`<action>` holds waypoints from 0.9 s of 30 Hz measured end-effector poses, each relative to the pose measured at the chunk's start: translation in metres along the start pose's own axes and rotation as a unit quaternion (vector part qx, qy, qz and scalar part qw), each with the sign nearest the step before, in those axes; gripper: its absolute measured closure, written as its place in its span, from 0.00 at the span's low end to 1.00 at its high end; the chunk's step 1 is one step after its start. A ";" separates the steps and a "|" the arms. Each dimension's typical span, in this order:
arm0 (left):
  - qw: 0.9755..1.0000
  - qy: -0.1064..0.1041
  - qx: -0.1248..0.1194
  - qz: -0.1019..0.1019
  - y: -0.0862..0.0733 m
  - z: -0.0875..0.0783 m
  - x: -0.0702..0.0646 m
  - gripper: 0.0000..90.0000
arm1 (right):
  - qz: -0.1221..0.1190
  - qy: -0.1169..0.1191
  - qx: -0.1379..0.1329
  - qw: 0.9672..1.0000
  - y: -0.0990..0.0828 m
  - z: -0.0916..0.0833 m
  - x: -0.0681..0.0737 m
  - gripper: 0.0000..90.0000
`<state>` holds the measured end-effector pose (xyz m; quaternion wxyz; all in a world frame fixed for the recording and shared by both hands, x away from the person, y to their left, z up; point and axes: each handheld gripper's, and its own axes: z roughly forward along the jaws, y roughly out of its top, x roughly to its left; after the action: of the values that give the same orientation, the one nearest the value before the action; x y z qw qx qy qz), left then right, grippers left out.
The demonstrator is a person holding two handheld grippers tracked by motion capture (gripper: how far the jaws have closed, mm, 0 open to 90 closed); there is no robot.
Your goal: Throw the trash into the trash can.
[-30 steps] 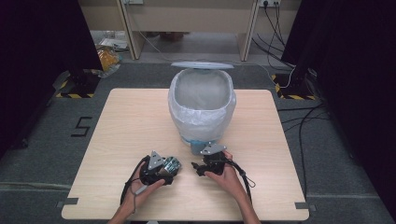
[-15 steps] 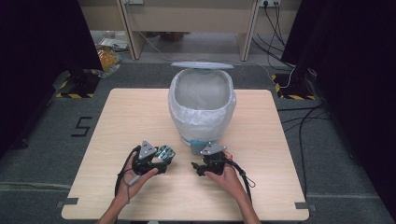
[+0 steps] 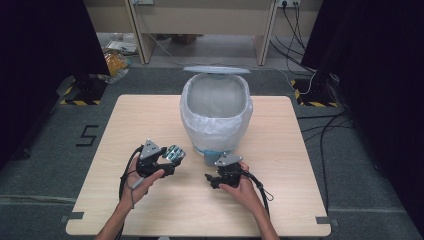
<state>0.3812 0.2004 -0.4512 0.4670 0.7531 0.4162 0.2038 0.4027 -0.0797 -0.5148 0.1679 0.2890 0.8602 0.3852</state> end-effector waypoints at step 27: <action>0.998 -0.013 -0.055 0.014 0.062 -0.042 0.009 0.32 | -0.001 -0.001 0.001 1.000 0.000 0.000 0.000 0.25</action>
<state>0.3839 0.2167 -0.3777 0.5105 0.7344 0.3877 0.2231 0.4024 -0.0794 -0.5150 0.1691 0.2889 0.8605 0.3839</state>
